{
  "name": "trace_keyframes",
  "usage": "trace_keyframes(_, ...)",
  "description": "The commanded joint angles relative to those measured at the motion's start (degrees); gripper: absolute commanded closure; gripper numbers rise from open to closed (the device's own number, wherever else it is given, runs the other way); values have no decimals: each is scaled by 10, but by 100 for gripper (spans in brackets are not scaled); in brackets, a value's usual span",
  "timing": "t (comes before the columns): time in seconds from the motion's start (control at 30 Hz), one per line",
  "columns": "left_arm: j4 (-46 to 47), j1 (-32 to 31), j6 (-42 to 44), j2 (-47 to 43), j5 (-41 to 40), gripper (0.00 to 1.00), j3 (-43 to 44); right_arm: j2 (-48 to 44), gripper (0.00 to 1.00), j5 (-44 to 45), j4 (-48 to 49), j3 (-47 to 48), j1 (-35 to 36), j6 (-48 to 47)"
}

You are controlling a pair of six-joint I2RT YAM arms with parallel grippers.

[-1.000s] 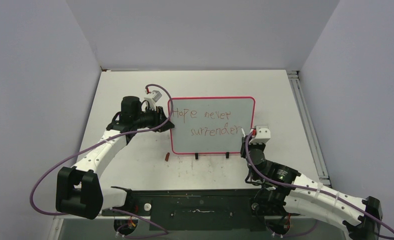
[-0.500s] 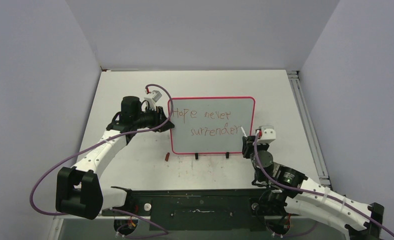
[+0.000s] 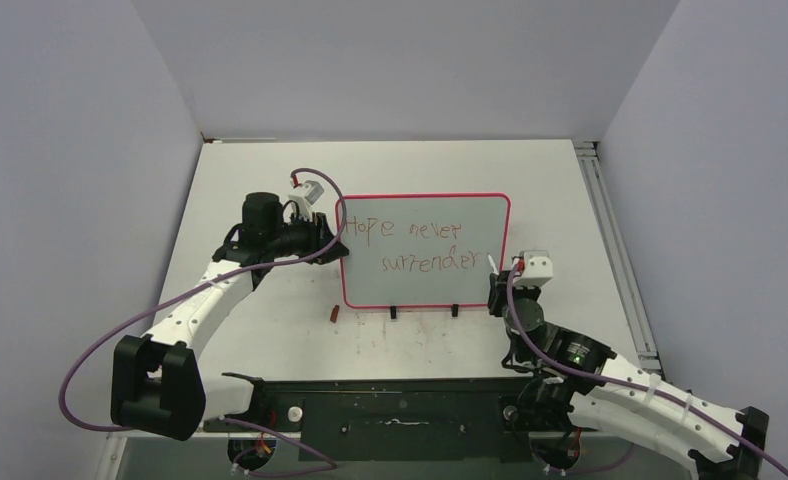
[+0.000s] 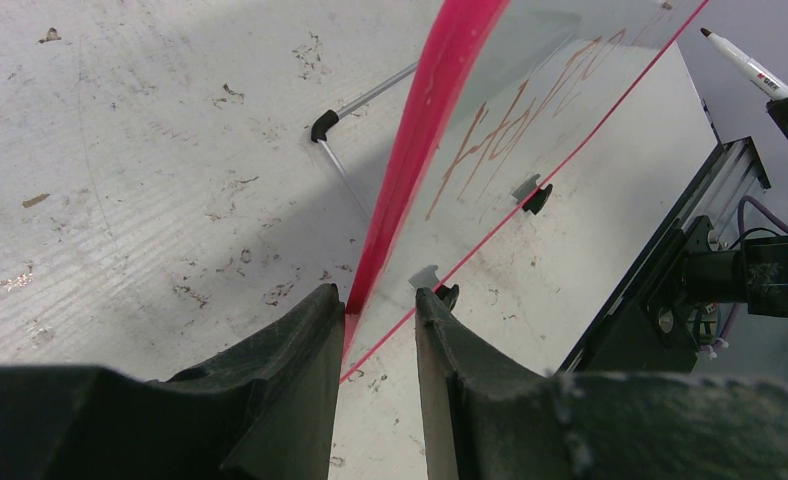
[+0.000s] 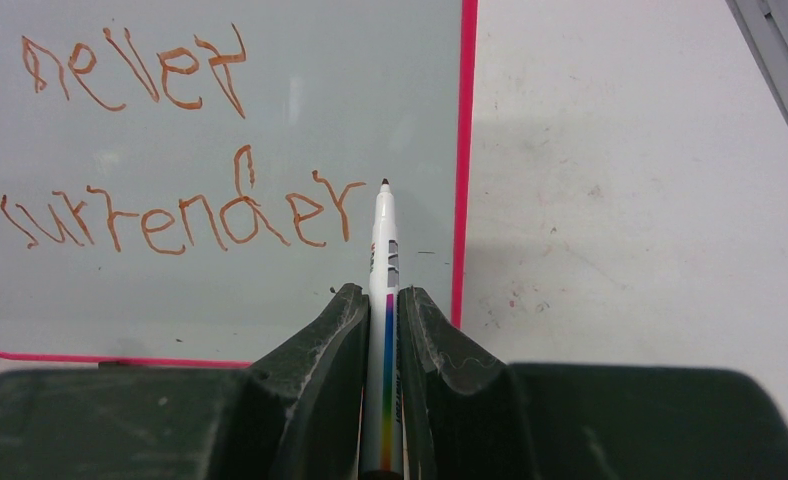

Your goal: Write a sentence on the whiteboard

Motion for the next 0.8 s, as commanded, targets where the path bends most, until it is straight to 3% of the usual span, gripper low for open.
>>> trace_keyframes(0.0, 7, -4, 0, -17, 6, 70, 6, 13, 95, 9, 18, 14, -10, -8)
trace_keyframes(0.77, 7, -4, 1, -16, 6, 70, 6, 52, 95, -69, 77, 5, -64, -36)
